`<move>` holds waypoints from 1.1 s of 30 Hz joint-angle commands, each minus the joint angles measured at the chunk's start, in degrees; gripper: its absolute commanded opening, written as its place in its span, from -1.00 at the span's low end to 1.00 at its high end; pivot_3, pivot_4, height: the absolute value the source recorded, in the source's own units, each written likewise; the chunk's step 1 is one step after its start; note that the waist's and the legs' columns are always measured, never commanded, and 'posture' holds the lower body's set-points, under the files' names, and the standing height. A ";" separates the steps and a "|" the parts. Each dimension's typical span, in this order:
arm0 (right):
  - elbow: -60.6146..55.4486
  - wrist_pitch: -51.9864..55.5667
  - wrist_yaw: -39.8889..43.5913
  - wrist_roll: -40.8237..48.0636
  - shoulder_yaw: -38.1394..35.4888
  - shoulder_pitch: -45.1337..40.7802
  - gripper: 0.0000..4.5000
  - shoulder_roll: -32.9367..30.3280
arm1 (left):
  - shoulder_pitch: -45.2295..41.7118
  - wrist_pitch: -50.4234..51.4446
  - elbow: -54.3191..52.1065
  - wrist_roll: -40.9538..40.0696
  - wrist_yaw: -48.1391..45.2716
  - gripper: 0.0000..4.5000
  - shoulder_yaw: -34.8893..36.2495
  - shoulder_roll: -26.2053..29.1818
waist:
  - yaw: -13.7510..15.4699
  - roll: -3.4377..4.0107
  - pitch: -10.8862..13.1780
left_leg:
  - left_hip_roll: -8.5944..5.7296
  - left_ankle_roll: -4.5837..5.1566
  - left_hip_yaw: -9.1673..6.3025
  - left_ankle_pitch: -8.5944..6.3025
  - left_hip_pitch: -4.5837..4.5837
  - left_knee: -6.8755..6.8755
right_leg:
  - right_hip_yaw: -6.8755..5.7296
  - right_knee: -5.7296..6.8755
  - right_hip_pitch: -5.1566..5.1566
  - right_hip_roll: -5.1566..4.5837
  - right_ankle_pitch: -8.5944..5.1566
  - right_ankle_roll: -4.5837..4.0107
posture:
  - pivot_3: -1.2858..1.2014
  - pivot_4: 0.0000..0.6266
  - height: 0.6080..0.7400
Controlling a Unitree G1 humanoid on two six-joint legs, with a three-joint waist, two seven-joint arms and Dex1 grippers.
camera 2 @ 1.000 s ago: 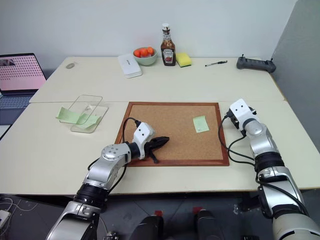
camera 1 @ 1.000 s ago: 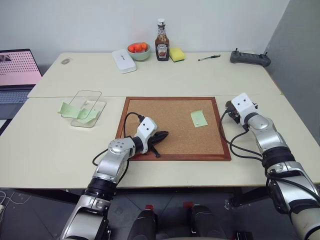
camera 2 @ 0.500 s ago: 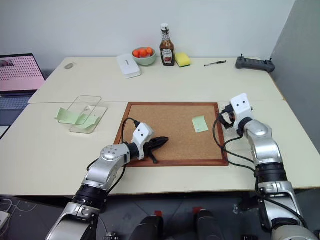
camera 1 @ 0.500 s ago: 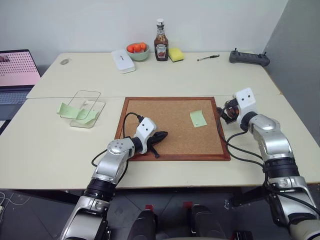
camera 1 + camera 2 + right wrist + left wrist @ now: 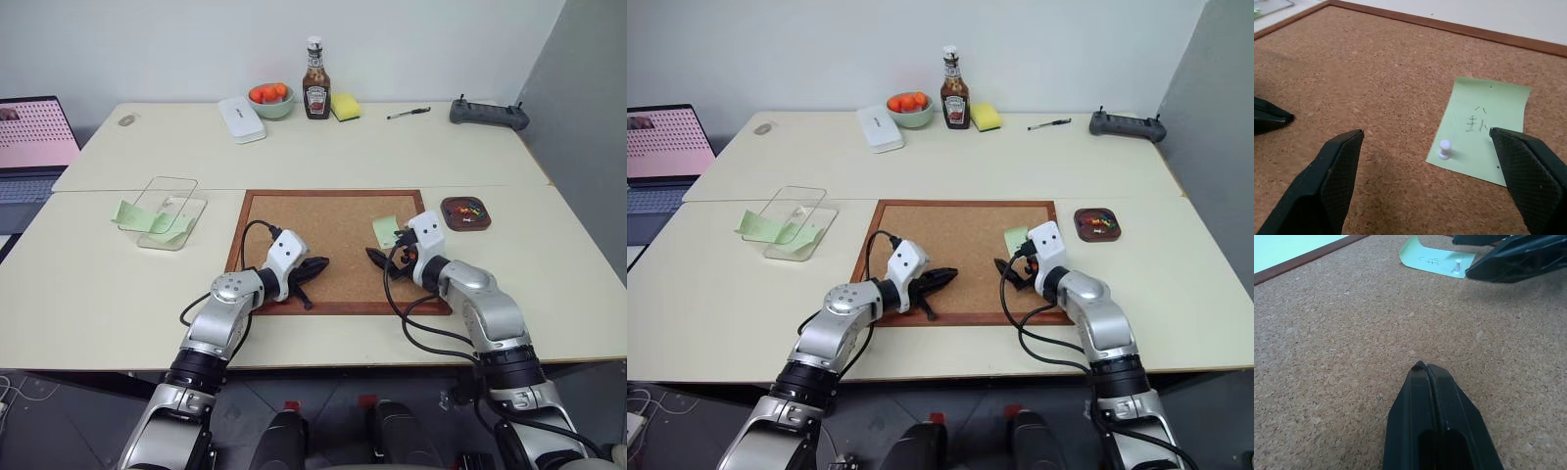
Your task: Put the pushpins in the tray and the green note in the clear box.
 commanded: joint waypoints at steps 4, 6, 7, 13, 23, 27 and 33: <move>1.97 -3.59 -0.74 0.44 -1.39 -2.00 0.43 0.21 | 2.17 2.08 1.70 1.30 -0.25 -1.00 -1.69 0.46 | -0.01 0.00 0.00 | 0.00 0.00 0.00 0.00 0.00 -0.01 | 0.00 0.01 0.00 0.00 0.00 0.00 | 0.03 -0.52 1.00; 1.88 -3.58 -0.33 0.83 -1.61 -1.75 0.27 -0.16 | 2.32 2.11 1.60 1.27 -0.22 -1.00 -1.62 0.51 | -0.01 0.00 0.00 | 0.00 0.00 0.00 0.00 0.00 -0.01 | 0.00 0.00 0.00 0.00 0.00 0.00 | 0.03 -0.52 1.00; 1.79 -3.53 -0.10 1.06 -1.76 -1.62 0.20 -0.31 | 2.36 2.13 1.58 1.26 -0.20 -1.00 -1.61 0.51 | -0.01 0.00 0.00 | 0.00 0.00 -0.01 0.00 0.00 -0.01 | 0.00 0.00 0.00 0.00 0.00 0.00 | 0.03 -0.52 1.00; 1.70 -3.73 0.54 1.25 -2.14 -1.18 -0.32 -1.02 | 2.48 2.13 1.60 1.29 -0.16 -1.00 -1.69 0.41 | -0.03 0.00 0.00 | 0.00 0.00 -0.01 0.00 -0.01 -0.01 | -0.01 0.00 0.00 0.00 0.00 0.00 | 0.03 -0.52 1.00; 0.95 -5.35 1.37 -0.20 -0.27 -1.23 -1.00 -1.00 | 2.23 1.99 2.01 1.44 -0.18 -1.00 -1.78 0.40 | -0.02 0.00 0.00 | 0.00 0.00 -0.01 0.00 -0.01 -0.01 | -0.01 -0.01 0.00 0.00 0.00 0.00 | 0.03 -0.52 1.00; -1.13 -7.05 2.81 0.20 0.11 -0.82 -1.00 -1.06 | 2.42 2.06 1.85 1.46 -0.11 -1.00 -1.72 0.51 | -0.02 0.00 0.00 | 0.00 0.00 -0.01 0.00 -0.01 -0.01 | -0.01 -0.01 -0.01 0.00 0.00 0.00 | 0.03 -0.52 1.00; -5.16 -11.01 5.22 1.99 0.31 -0.19 -1.00 -0.13 | 2.49 2.17 1.76 1.47 -0.04 -1.00 -1.78 0.39 | -0.07 0.00 0.00 | 0.00 0.00 -0.03 0.00 -0.09 -0.03 | -0.03 -0.01 -0.09 0.00 0.00 0.00 | 0.03 -0.52 1.00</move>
